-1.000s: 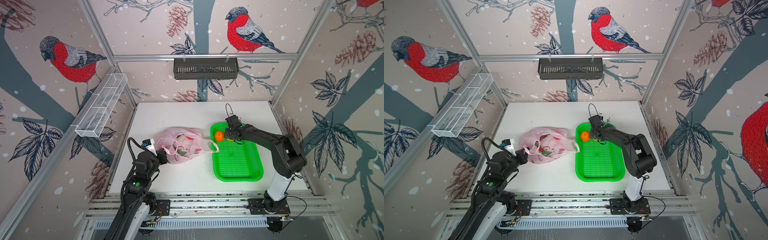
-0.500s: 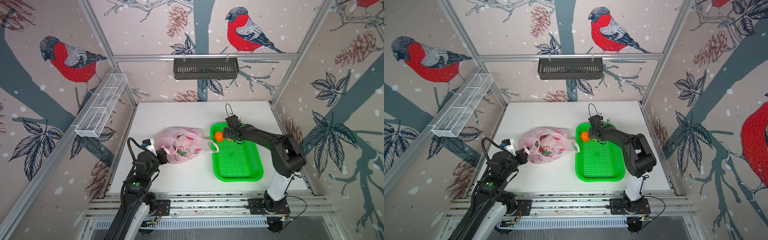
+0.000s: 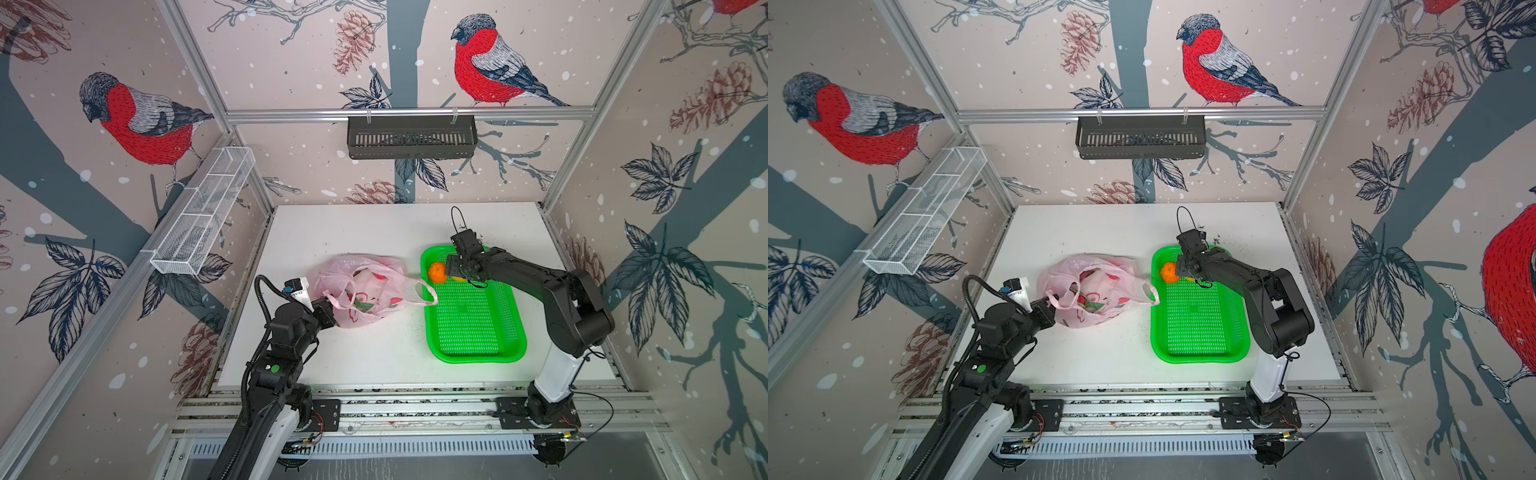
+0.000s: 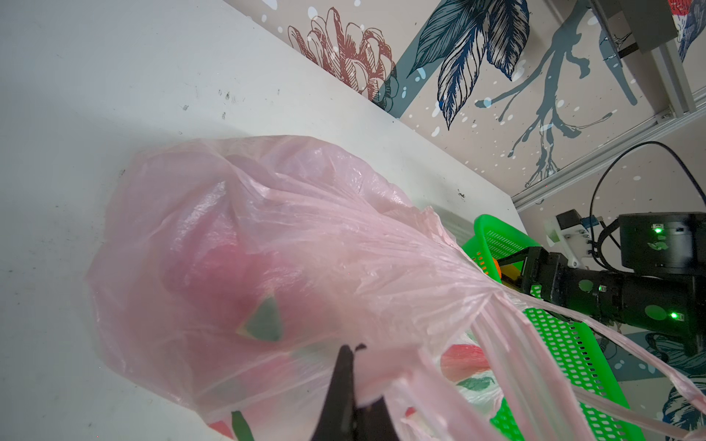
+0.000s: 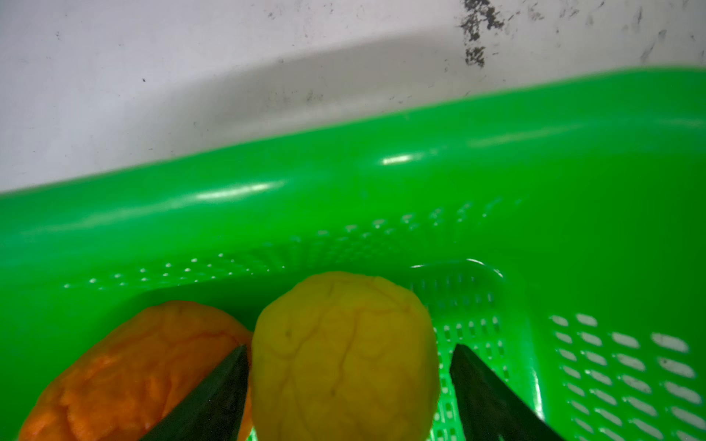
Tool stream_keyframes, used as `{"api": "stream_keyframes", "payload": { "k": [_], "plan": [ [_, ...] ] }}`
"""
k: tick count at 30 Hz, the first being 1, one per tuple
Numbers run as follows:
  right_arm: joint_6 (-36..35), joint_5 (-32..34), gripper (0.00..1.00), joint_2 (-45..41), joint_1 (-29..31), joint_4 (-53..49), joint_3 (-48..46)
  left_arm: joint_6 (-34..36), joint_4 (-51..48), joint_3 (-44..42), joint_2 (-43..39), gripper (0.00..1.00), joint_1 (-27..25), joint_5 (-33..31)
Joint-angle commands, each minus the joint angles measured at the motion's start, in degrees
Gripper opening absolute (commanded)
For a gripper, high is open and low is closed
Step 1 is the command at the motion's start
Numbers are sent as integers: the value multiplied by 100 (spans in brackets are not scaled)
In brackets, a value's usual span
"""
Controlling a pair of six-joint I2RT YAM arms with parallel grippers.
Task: Untie the knot of the plastic bag and take out the fruit
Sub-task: 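Lower the yellow fruit beside the orange and open the right gripper, then raise the open right gripper and move it toward the pink bag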
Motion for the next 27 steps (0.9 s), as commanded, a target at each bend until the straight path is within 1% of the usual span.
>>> {"api": "stream_keyframes", "payload": {
  "k": [1, 9, 16, 19, 23, 27],
  "plan": [
    [-25, 140, 85, -58, 16, -121, 65, 8, 84, 0, -4, 0, 4, -70],
    [-25, 316, 86, -209, 101, -314, 172, 0, 98, -11, -9, 0, 4, -69],
    [23, 695, 84, -598, 359, -686, 375, -1, 98, 0, -17, 0, 4, -52],
    [109, 844, 80, -900, 555, -826, 487, -1, 102, 0, -18, 0, 4, -38],
    [207, 1001, 72, -1288, 887, -933, 721, -11, 124, 9, -24, 0, 4, -1],
    [198, 1018, 58, -1499, 1336, -966, 1088, -10, 158, 11, -4, 0, 4, 53]
  ]
}}
